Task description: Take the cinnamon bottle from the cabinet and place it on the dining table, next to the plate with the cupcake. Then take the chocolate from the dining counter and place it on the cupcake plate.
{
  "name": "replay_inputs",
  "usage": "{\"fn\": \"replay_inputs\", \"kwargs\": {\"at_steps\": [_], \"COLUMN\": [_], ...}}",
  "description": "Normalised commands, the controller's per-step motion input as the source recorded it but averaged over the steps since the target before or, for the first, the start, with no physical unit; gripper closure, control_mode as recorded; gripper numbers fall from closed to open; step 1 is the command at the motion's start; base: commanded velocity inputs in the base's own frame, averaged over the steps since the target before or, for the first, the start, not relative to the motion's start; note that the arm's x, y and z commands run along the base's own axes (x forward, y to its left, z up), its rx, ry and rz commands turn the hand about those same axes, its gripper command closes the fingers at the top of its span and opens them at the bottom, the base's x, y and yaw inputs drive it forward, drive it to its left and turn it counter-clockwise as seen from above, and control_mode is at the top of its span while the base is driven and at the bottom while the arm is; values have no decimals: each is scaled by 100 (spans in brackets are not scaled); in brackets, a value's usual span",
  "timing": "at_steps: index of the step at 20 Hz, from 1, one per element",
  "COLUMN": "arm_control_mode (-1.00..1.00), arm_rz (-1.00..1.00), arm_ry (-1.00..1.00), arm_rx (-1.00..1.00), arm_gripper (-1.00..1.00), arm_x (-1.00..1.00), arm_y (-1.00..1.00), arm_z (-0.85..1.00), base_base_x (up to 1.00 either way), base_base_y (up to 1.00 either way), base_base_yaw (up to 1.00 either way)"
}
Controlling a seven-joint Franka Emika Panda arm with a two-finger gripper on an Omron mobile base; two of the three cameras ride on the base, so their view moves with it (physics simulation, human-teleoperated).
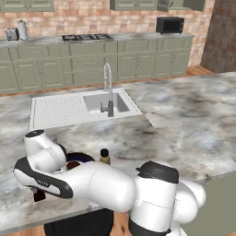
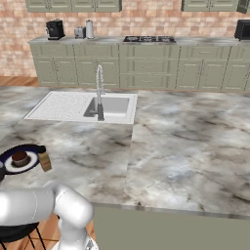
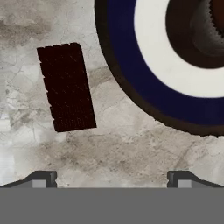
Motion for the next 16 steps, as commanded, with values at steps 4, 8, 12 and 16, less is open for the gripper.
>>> {"fn": "replay_inputs", "kwargs": {"at_steps": [4, 8, 12, 16], "arm_control_mode": [-100, -100, -100, -100], "arm_rz": [0, 0, 0, 0], "arm_ry": [3, 0, 0, 0], "arm_rx": [0, 0, 0, 0], "arm_gripper": [-100, -100, -100, -100], "arm_x": [7, 10, 13, 18], "arm_y": [33, 23, 21, 10], "arm_z": [-36, -39, -39, -37], "base_base_x": [0, 0, 0, 0], "base_base_y": [0, 0, 0, 0], "base_base_yaw": [0, 0, 0, 0]}}
